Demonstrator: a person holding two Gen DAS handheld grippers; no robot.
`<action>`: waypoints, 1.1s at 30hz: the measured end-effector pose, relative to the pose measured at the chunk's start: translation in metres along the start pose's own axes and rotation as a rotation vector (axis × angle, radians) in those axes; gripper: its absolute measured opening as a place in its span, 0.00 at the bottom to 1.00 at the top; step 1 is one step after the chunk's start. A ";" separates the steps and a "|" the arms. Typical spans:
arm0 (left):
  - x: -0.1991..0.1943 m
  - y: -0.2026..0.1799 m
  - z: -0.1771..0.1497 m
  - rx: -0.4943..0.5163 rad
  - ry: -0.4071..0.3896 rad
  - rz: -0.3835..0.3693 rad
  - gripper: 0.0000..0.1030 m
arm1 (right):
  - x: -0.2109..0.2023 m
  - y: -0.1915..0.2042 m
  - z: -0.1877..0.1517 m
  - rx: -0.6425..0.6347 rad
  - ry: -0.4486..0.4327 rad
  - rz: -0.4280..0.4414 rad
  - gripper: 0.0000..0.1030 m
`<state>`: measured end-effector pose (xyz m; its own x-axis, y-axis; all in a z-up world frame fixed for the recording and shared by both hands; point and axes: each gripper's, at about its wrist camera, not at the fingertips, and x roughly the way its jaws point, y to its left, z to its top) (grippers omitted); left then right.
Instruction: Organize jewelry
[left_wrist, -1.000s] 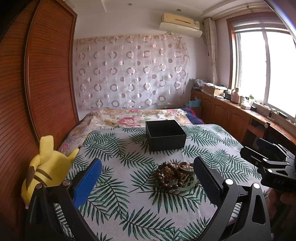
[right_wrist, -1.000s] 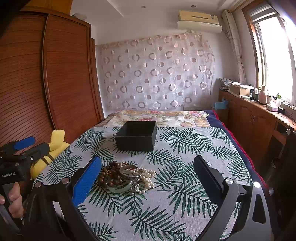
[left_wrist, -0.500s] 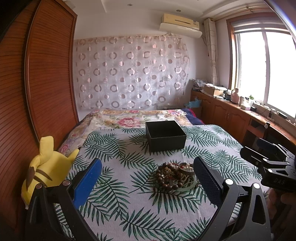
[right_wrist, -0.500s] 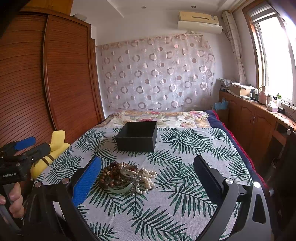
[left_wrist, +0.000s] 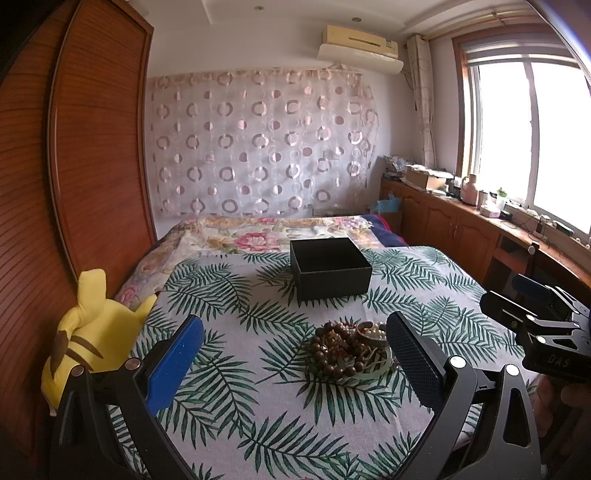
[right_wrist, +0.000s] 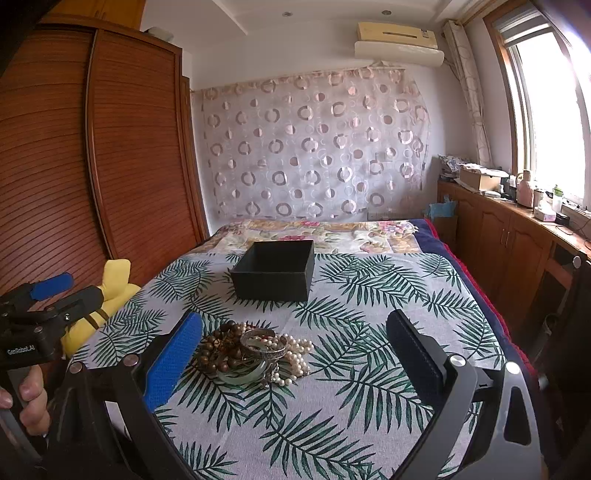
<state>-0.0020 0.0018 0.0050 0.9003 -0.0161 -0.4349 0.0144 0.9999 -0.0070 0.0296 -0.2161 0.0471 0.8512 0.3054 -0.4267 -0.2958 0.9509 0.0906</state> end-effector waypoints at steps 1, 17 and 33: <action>0.000 0.000 0.000 0.001 0.000 0.000 0.93 | 0.000 0.000 0.000 0.000 -0.001 0.000 0.98; 0.000 0.000 0.000 0.000 -0.002 0.000 0.93 | 0.000 0.001 0.000 0.000 -0.001 0.000 0.98; -0.003 -0.004 0.004 0.003 0.002 -0.004 0.93 | 0.000 0.003 -0.003 0.001 0.000 0.003 0.98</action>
<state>-0.0036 -0.0021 0.0098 0.8996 -0.0203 -0.4363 0.0197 0.9998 -0.0059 0.0279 -0.2131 0.0449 0.8502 0.3082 -0.4268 -0.2980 0.9501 0.0925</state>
